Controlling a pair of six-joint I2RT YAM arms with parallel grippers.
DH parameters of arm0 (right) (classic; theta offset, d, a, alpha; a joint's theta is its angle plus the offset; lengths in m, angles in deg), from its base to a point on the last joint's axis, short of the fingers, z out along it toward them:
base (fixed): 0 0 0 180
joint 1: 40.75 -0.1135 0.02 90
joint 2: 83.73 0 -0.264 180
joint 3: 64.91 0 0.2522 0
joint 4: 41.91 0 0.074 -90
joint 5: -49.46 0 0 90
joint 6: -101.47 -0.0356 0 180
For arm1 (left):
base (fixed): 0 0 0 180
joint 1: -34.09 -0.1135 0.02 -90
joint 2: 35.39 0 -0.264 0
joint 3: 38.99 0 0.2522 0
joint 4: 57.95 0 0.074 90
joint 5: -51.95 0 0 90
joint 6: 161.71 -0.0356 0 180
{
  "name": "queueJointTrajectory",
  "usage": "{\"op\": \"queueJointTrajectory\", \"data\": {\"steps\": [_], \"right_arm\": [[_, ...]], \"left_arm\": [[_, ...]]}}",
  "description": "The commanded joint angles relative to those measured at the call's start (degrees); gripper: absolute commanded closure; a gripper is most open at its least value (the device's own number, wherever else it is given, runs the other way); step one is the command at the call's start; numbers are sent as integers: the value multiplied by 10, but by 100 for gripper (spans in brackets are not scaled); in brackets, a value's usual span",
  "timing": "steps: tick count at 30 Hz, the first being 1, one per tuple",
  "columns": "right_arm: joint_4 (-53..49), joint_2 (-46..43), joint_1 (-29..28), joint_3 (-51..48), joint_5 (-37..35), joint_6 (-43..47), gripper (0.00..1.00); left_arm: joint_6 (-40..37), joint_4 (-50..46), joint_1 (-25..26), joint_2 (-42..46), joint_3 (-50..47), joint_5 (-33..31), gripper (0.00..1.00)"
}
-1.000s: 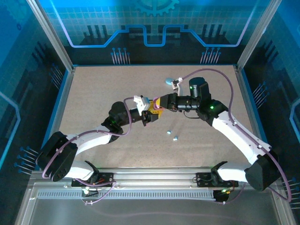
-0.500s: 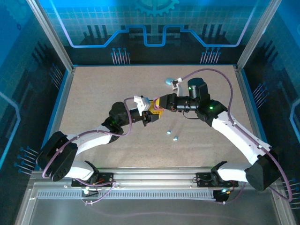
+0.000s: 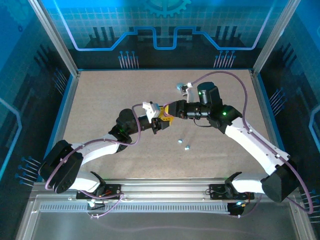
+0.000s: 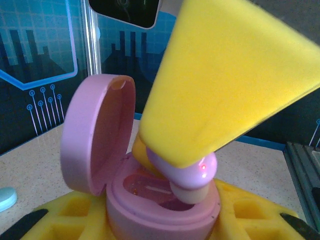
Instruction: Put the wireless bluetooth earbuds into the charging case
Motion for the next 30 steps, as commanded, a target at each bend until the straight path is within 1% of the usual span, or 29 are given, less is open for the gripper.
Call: {"op": "queueJointTrajectory", "data": {"steps": [1, 7, 13, 23, 30], "right_arm": [[-50, 7, -12, 15, -36, 27, 74], [-59, 11, -15, 23, -50, 34, 72], [-39, 13, -17, 25, -51, 23, 77], [-19, 19, -31, 25, -62, 26, 76], [-51, 22, -37, 32, -89, 42, 75]], "left_arm": [[11, 38, 4, 0, 14, 2, 69], [14, 38, 4, 1, 15, 14, 69], [21, 34, 5, -3, 20, 26, 69], [37, 49, 6, -11, 20, 25, 69], [42, 65, 6, -12, 16, 18, 69]]}}
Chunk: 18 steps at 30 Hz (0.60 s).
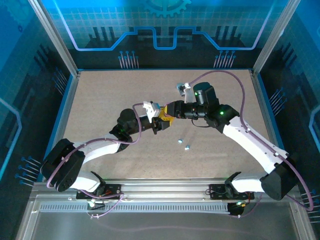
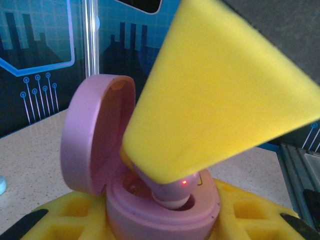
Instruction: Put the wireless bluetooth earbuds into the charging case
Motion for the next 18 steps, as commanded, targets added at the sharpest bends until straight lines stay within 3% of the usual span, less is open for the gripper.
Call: {"op": "queueJointTrajectory", "data": {"steps": [1, 8, 18], "right_arm": [[-33, 9, -15, 17, -25, 19, 74], [-73, 4, -16, 33, -40, 28, 72], [-92, -12, -17, 49, -53, 19, 60]], "left_arm": [[12, 62, 5, 1, 15, 12, 69], [7, 65, 6, 2, 14, 5, 69], [-3, 56, 6, 9, 8, 0, 69]]}}
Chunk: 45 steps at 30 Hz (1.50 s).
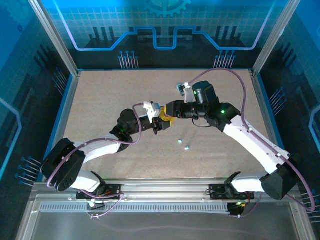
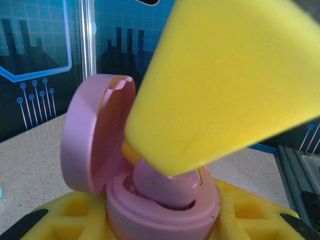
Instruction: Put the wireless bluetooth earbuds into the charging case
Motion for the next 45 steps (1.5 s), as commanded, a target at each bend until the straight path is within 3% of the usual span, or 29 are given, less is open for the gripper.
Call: {"op": "queueJointTrajectory", "data": {"steps": [1, 6, 13, 18, 22, 27, 35, 45], "right_arm": [[-35, -17, -7, 17, -19, 0, 58], [-34, -43, -7, 19, -14, -1, 53], [-8, -85, -7, 4, 13, 19, 56], [5, -143, 0, -32, -60, 31, 61], [-6, -180, 35, -68, -108, 18, 64], [-19, -175, 105, -126, -88, 13, 65], [6, -4, 128, -130, 31, 70, 64], [-48, 298, 54, 55, 86, 154, 65]], "left_arm": [[-5, 41, 2, 11, 7, -2, 69], [-16, 35, 3, 15, 3, -13, 69], [-26, 29, 3, 22, 0, -27, 69], [-30, 22, 0, 40, -8, -64, 69], [-10, 11, -19, 61, -17, -89, 70], [30, 5, -69, 103, -35, -113, 70], [17, -61, -116, 175, -36, -131, 69], [8, -78, -119, 196, -35, -130, 69]]}}
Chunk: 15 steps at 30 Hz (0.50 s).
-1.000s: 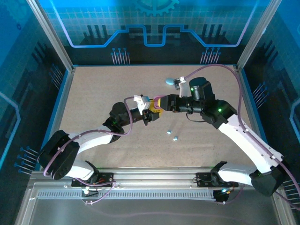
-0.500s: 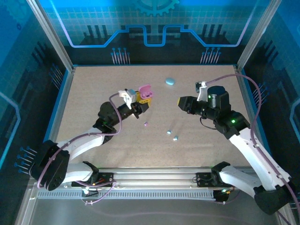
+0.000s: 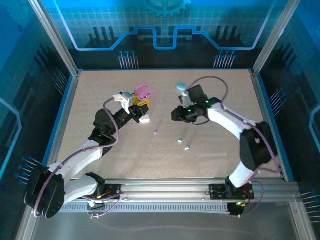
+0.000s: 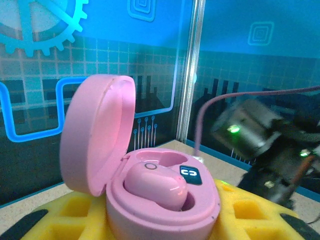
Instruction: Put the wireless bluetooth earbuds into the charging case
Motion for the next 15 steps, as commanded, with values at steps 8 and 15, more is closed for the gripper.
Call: {"op": "queueJointTrajectory", "data": {"steps": [8, 15], "right_arm": [[-89, 231, -89, 222, 46, 75, 66], [-145, 312, -115, 311, 7, 101, 66]], "left_arm": [[-9, -15, -5, 31, 4, -1, 69], [-14, -25, -5, 36, 4, 2, 69]]}}
